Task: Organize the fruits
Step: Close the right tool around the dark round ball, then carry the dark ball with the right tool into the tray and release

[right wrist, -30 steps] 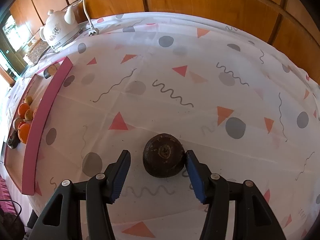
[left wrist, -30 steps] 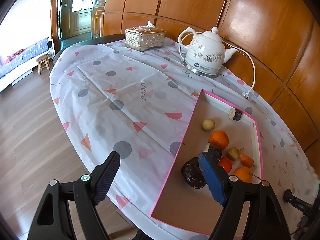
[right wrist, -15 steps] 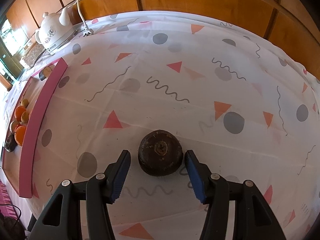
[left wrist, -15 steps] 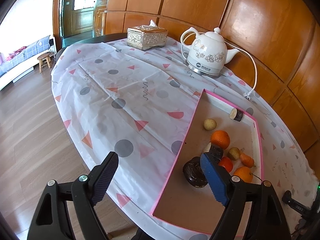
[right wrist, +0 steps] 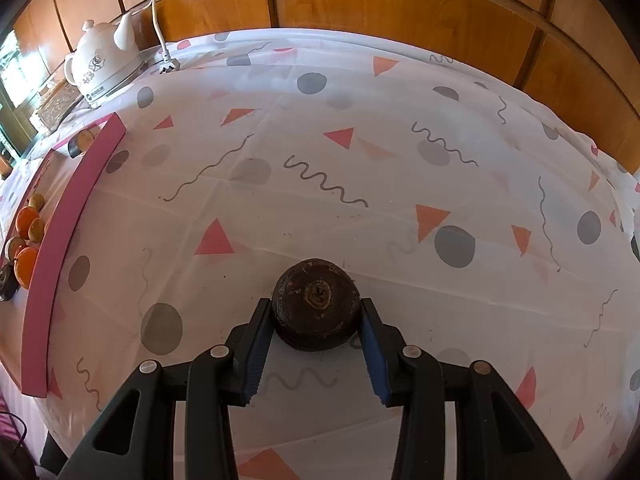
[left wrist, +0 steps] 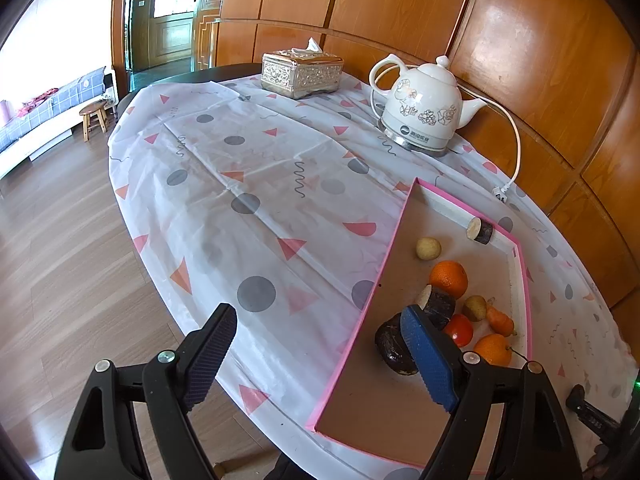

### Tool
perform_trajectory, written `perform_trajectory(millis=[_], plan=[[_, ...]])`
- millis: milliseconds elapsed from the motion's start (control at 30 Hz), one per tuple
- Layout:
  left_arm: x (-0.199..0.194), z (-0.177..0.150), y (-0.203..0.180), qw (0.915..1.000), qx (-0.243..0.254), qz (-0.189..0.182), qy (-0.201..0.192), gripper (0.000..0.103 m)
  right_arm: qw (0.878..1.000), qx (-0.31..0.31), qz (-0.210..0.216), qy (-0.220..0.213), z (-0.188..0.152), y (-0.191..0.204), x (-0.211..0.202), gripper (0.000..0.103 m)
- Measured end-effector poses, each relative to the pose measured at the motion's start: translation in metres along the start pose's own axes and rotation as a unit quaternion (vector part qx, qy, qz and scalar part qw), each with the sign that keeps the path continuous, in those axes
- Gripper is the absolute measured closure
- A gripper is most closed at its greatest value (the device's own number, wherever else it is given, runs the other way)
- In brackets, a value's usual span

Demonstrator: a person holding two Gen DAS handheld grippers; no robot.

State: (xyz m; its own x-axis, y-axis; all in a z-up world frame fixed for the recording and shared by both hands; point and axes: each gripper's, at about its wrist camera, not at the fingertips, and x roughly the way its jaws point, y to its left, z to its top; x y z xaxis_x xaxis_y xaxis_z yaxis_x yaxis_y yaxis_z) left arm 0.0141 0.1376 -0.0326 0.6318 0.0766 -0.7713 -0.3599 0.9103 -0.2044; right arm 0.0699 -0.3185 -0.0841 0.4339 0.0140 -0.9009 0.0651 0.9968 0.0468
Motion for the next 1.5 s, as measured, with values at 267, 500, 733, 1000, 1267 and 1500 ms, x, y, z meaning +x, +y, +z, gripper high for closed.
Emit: perform_trajectory(millis=[267,500,733,1000,1267,1500], plan=[[0.0,0.0,0.001,1.0,-0.002,0.0,0.003,0.018,1.0,-0.009,0.03,0.001,-0.005,0.011,-0.004,0.061],[-0.001,0.001,0.005,0.9999,-0.012,-0.002,0.002,0.016,0.998,-0.021,0.059,-0.002,-0.007,0.028,-0.009,0.061],[-0.002,0.003,0.009,0.9999,-0.016,0.002,-0.003,0.016,0.993,-0.047,0.105,-0.017,-0.001,0.057,-0.023,0.061],[-0.004,0.006,0.014,0.9998,-0.02,0.005,-0.008,0.016,0.977,-0.113,0.175,-0.036,0.007,0.119,-0.047,0.061],[-0.004,0.007,0.018,0.9997,-0.022,0.01,-0.01,0.016,0.954,-0.195,0.225,-0.027,0.002,0.191,-0.057,0.06],[-0.001,0.006,0.019,0.9997,-0.021,0.009,-0.006,0.016,0.93,-0.277,0.241,0.005,-0.013,0.252,-0.044,0.06]])
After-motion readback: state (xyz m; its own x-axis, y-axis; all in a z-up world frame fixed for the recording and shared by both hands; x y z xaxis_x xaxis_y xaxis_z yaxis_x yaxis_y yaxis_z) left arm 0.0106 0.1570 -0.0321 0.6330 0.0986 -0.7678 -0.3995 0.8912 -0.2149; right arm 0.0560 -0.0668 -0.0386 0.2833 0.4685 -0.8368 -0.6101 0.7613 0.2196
